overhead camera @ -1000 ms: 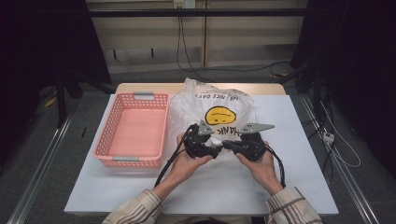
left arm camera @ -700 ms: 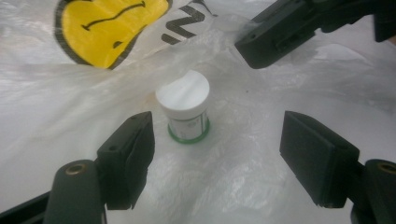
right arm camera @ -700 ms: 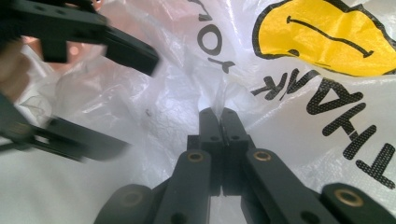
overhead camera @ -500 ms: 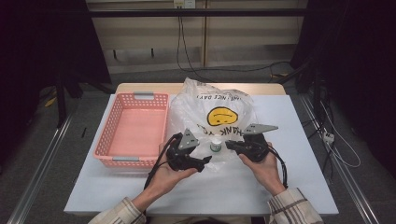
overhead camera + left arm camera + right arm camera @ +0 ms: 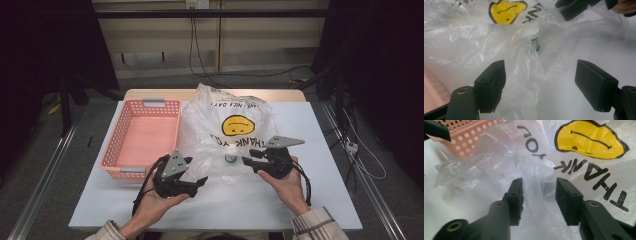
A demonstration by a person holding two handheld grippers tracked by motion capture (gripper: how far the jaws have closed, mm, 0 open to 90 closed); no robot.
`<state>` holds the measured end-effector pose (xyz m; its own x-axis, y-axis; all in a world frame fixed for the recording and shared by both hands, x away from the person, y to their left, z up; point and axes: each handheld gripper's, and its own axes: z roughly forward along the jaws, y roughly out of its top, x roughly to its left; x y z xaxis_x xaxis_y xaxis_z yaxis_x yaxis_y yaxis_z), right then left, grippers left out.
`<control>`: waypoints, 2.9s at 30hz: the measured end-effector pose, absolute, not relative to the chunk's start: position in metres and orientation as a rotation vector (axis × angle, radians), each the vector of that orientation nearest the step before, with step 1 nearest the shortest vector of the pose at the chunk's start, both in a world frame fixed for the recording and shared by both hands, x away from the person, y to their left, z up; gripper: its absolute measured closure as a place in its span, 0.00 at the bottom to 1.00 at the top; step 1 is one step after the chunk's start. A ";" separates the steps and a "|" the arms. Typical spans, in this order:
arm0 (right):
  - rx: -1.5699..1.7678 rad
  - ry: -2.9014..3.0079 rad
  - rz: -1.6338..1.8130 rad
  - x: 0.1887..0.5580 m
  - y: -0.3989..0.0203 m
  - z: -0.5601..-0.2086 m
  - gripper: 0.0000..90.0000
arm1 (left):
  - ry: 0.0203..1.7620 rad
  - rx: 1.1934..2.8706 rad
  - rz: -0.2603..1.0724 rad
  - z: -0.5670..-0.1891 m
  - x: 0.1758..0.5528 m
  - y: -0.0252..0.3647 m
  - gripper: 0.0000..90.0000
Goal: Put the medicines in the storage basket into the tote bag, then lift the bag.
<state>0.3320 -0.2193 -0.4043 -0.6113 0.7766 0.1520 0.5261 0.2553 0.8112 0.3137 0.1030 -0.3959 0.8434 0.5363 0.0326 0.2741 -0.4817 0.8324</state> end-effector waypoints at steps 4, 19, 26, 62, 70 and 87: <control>1.211 2.223 1.290 0.322 -0.225 -0.400 0.47 | 0.613 2.100 0.362 -0.402 0.307 0.116 0.23; 1.305 2.069 1.241 0.301 -0.259 -0.402 0.26 | 0.662 2.081 0.372 -0.412 0.282 0.146 0.19; 1.348 2.013 1.216 0.286 -0.280 -0.404 0.24 | 0.715 2.047 0.384 -0.422 0.279 0.149 0.17; 1.315 2.356 0.985 0.242 -0.299 -0.446 0.36 | 0.576 2.312 0.395 -0.447 0.291 0.134 0.31; 1.337 2.366 0.888 0.251 -0.295 -0.452 0.42 | 0.627 2.344 0.297 -0.453 0.303 0.135 0.47; 1.442 2.296 0.800 0.263 -0.296 -0.450 0.78 | 0.673 2.360 0.109 -0.449 0.311 0.133 0.99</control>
<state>0.2626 -0.2963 -0.4501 -0.4433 0.8959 0.0300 0.7206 0.3363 0.6063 0.3110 0.1330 -0.4489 0.8632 0.4953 -0.0977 0.4390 -0.6409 0.6297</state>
